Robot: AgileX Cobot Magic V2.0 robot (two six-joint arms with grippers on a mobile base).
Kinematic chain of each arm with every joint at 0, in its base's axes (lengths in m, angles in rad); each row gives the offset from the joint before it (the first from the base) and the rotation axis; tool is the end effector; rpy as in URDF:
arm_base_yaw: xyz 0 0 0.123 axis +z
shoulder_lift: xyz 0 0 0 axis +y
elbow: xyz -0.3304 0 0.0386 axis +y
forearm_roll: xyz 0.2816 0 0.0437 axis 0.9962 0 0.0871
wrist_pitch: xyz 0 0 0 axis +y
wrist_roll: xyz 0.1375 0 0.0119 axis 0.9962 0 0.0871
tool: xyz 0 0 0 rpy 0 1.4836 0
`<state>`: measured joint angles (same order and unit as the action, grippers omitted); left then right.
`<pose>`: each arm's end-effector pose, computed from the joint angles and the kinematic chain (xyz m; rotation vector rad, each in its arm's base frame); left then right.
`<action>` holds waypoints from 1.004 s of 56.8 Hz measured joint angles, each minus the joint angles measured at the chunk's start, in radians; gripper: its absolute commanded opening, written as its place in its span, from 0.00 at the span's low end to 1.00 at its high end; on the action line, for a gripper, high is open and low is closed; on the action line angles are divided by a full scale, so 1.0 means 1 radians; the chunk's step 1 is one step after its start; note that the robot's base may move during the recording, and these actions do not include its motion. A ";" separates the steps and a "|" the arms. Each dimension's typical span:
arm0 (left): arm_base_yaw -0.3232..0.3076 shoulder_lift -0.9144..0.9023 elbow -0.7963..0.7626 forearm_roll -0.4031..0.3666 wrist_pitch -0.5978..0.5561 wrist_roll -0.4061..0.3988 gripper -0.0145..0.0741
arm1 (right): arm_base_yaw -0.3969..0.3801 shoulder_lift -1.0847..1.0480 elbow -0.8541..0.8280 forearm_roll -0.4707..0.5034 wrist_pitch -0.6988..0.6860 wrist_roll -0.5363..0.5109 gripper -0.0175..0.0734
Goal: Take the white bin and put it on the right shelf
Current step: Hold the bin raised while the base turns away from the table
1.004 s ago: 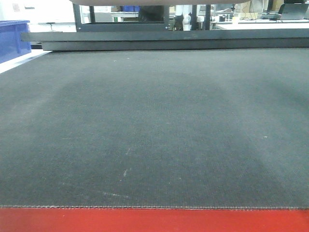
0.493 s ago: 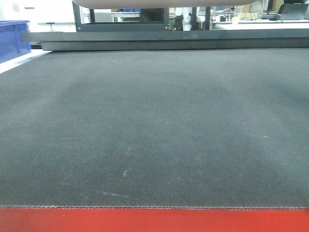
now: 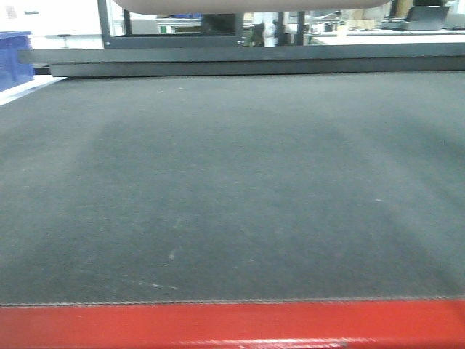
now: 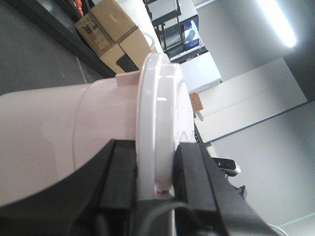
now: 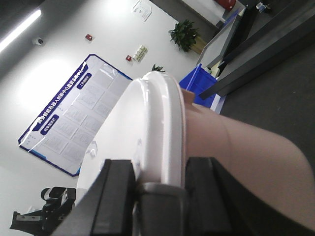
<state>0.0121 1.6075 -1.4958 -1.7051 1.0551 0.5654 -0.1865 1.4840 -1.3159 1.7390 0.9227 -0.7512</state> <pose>0.4052 -0.1141 0.4782 -0.0488 1.7244 -1.6758 0.3927 0.0364 0.4631 0.2167 1.6339 1.3524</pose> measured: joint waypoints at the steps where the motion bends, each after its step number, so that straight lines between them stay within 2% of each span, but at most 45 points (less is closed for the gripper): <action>1: 0.000 0.000 0.000 0.000 0.000 0.000 0.02 | 0.000 0.000 0.000 0.000 -0.002 0.000 0.27; 57: -0.004 -0.002 0.000 0.002 0.010 -0.002 0.02 | 0.001 0.000 0.000 0.002 -0.018 0.000 0.27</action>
<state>0.0086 1.6054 -1.4958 -1.7028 1.0655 0.5631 -0.1859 1.4840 -1.3159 1.7407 0.9049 -0.7512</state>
